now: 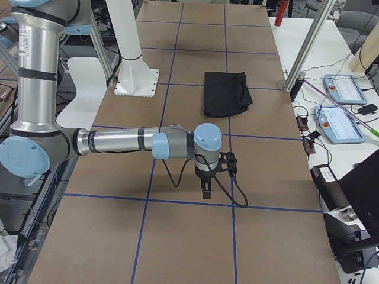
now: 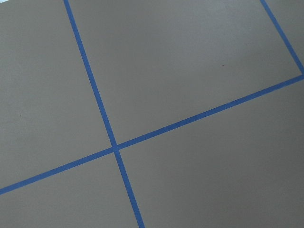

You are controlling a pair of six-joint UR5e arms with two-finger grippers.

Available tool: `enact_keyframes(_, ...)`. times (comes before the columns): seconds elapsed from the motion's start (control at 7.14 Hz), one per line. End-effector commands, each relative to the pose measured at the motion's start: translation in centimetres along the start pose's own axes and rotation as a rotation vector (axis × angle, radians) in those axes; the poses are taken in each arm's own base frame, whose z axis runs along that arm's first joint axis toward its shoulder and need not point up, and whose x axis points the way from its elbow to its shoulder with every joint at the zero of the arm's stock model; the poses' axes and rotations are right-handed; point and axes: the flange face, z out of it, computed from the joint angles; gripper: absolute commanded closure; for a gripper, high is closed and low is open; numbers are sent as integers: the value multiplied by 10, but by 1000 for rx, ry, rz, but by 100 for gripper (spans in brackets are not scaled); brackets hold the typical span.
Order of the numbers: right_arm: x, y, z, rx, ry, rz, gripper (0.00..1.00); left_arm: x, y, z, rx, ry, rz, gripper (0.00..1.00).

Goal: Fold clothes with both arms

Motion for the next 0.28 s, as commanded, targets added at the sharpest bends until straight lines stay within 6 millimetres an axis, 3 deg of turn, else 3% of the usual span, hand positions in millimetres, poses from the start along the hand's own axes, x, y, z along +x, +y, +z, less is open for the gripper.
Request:
enact_keyframes(0.0,0,5,0,-1,-5,3,0,-3,1,2,-1,0,-5,0)
enact_keyframes(0.14,2,6,3,-7,-4,6,0,-3,1,1,1,-1,-2,0)
